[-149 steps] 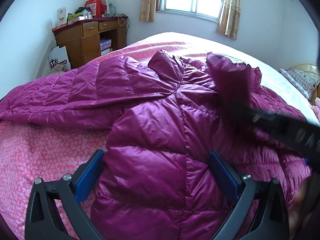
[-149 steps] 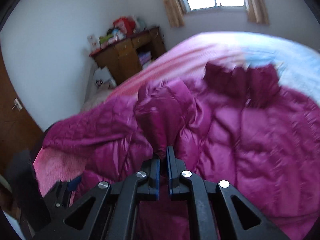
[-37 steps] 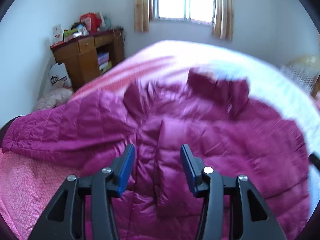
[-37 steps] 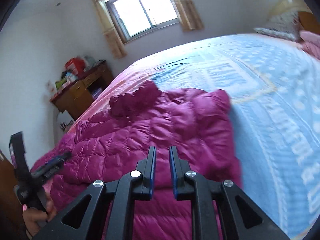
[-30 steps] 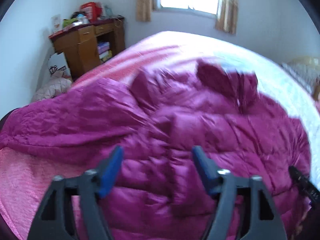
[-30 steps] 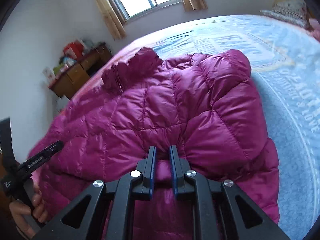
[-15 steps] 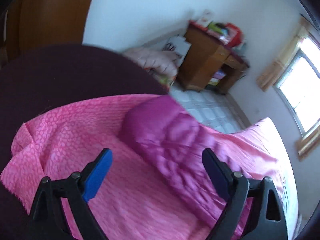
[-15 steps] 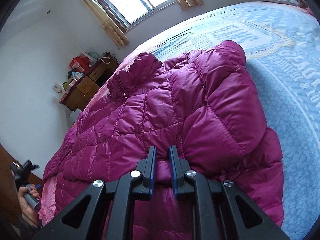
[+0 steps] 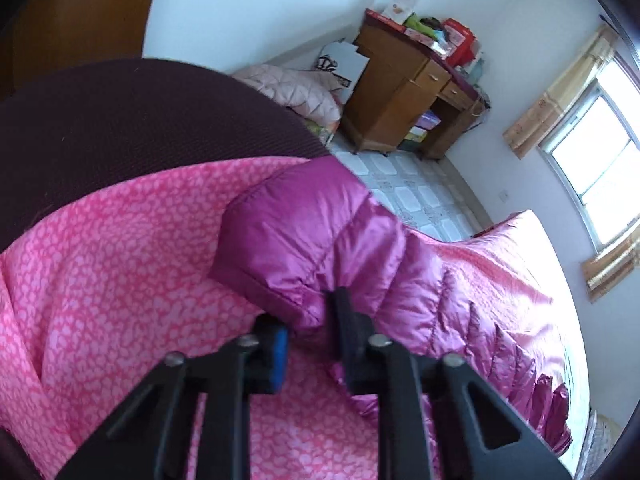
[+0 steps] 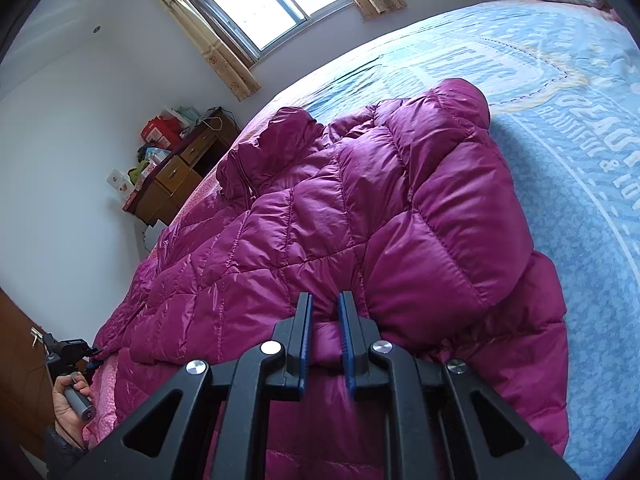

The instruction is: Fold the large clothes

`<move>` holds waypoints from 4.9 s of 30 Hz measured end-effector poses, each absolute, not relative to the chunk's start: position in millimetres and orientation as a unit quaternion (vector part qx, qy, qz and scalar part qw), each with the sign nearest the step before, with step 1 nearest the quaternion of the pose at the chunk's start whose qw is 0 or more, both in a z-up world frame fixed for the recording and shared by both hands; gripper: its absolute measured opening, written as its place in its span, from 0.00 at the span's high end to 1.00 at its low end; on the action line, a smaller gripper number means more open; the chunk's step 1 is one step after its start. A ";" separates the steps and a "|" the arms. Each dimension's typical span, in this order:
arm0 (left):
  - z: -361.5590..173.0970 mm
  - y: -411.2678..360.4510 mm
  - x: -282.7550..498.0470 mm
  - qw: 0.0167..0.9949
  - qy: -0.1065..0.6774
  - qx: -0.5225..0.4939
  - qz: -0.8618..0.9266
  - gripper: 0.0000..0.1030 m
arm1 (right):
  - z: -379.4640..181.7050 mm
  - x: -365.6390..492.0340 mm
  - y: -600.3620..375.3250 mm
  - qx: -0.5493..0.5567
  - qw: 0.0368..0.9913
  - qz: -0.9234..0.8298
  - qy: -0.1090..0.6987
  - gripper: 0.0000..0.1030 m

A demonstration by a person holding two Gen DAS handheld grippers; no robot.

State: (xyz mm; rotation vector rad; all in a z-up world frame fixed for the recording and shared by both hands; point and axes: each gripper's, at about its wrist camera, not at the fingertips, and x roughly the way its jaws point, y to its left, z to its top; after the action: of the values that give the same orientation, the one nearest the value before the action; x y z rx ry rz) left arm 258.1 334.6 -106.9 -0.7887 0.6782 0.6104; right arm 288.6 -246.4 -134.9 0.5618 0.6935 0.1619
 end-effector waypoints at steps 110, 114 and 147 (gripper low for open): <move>-127.0 69.6 354.0 0.897 0.421 -0.083 0.111 0.00 | -116.9 348.2 -193.1 0.096 0.919 0.055 0.378 0.88; -130.2 61.7 356.7 0.893 0.428 -0.057 0.124 0.00 | -118.6 349.3 -193.0 0.099 0.918 0.055 0.380 0.88; -72.2 152.7 83.2 0.934 0.336 -0.073 -0.094 0.00 | -96.0 -35.2 -279.5 0.108 0.911 0.142 0.371 0.28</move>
State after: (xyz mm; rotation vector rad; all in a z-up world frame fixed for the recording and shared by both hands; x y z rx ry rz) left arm 83.2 152.7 -72.2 -0.1495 0.6870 -0.1926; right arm -35.2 -279.5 -96.0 0.2234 0.7651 0.2926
